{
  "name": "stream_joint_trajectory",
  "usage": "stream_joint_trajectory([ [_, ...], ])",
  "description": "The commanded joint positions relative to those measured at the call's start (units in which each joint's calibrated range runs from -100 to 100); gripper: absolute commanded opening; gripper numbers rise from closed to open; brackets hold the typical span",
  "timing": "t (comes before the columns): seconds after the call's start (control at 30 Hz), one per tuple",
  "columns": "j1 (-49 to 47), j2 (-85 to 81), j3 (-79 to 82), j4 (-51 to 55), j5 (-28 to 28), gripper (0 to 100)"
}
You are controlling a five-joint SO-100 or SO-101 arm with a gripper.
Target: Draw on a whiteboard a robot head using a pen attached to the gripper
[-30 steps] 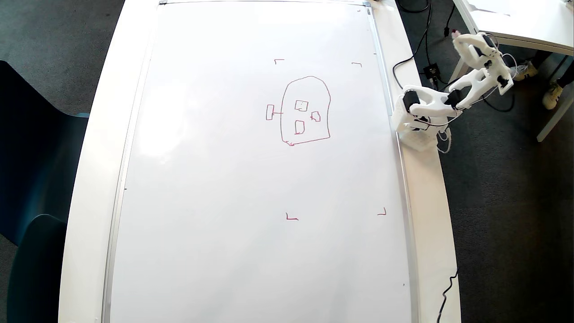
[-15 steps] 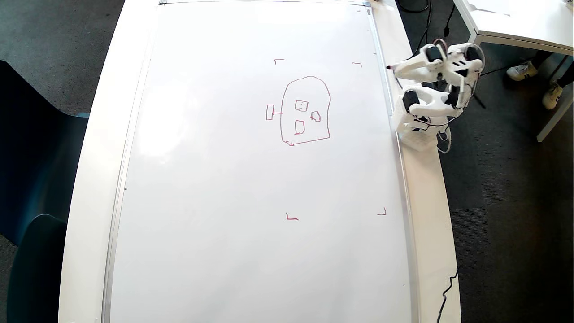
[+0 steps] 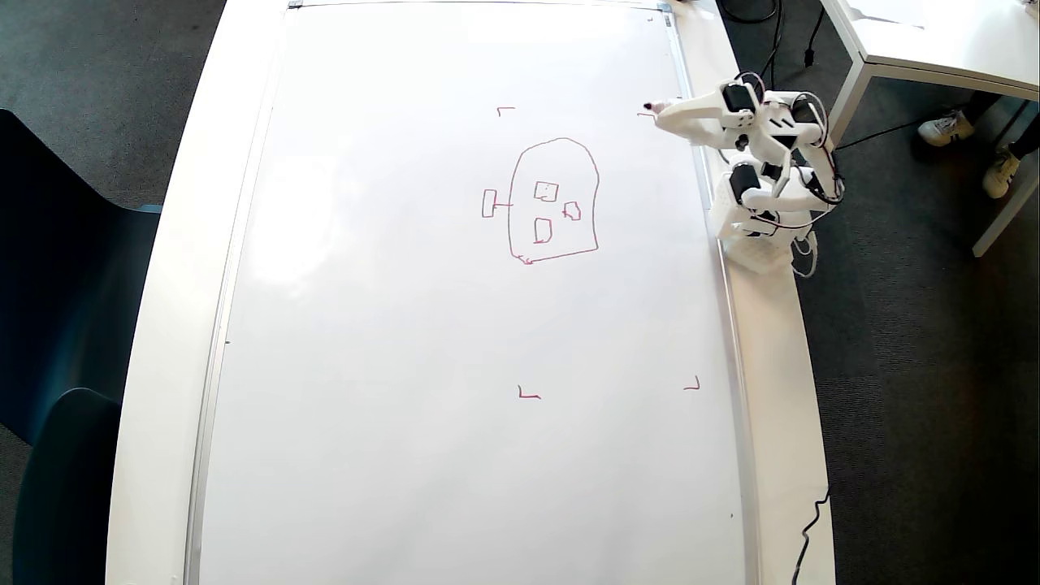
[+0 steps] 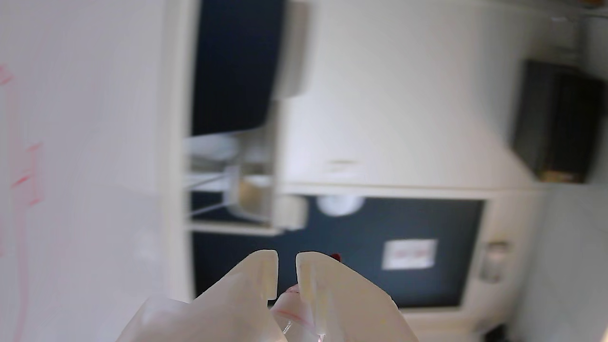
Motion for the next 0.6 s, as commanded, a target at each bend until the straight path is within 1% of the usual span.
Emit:
stream_joint_trajectory([
  [0.0, 0.31, 0.16, 5.06, -22.01, 0.57, 1],
  [0.03, 0.31, 0.16, 6.06, -25.83, 0.73, 1],
  [0.07, -0.06, 0.16, 7.96, -33.74, 1.86, 1],
  [0.17, -1.82, 0.08, 11.41, -46.94, 4.75, 1],
  [0.2, -3.15, 0.08, 13.86, -57.28, 7.32, 1],
  [0.33, -5.95, 0.08, 18.95, -80.83, 11.45, 1],
  [0.37, -7.28, 0.16, 21.4, -92.47, 12.26, 1],
  [0.5, -7.87, 0.16, 27.21, -115.06, 11.88, 1],
  [0.53, -7.72, 0.16, 29.57, -123.4, 11.83, 1],
  [0.57, -7.5, 0.16, 30.48, -126.7, 11.83, 1],
])
